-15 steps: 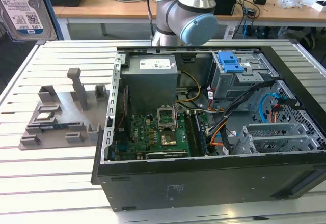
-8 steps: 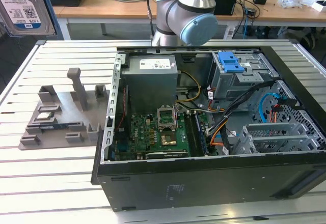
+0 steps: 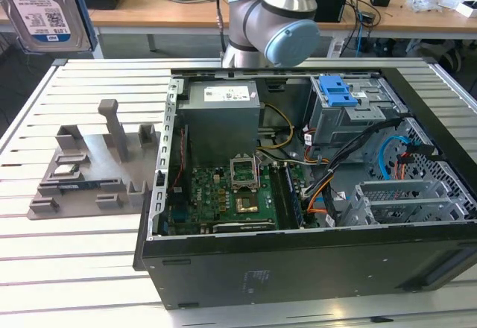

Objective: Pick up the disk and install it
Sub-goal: 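Pick up the disk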

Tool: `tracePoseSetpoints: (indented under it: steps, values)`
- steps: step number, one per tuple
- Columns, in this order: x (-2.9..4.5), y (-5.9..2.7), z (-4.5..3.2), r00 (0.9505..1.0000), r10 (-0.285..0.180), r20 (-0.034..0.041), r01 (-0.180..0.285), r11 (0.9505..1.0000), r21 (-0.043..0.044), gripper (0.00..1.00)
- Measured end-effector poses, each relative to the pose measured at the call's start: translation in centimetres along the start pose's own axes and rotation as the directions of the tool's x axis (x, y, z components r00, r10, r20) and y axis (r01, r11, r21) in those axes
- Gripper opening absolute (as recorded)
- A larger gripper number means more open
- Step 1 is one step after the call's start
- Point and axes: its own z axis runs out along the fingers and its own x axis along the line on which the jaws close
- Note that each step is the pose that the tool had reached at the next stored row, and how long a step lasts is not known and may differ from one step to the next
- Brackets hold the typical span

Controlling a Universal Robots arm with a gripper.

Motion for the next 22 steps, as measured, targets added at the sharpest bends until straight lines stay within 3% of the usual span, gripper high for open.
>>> tracePoseSetpoints:
  steps: [8,13,16,18,22]
  values:
    - [0.09,-3.32,-0.13,1.0,0.0,0.0001,0.0,1.0,0.0,0.37]
    - [0.18,-6.81,-0.3,1.0,0.0,0.0,0.0,1.0,-0.0006,0.37]
    - [0.22,-8.01,-0.34,1.0,0.0,0.0001,0.0,1.0,-0.0006,0.37]
    - [0.27,-9.86,-0.42,1.0,0.0,0.0001,0.0,1.0,-0.0009,0.37]
    - [0.34,-12.37,-0.53,1.0,0.0,0.0,0.0,1.0,-0.0015,0.37]
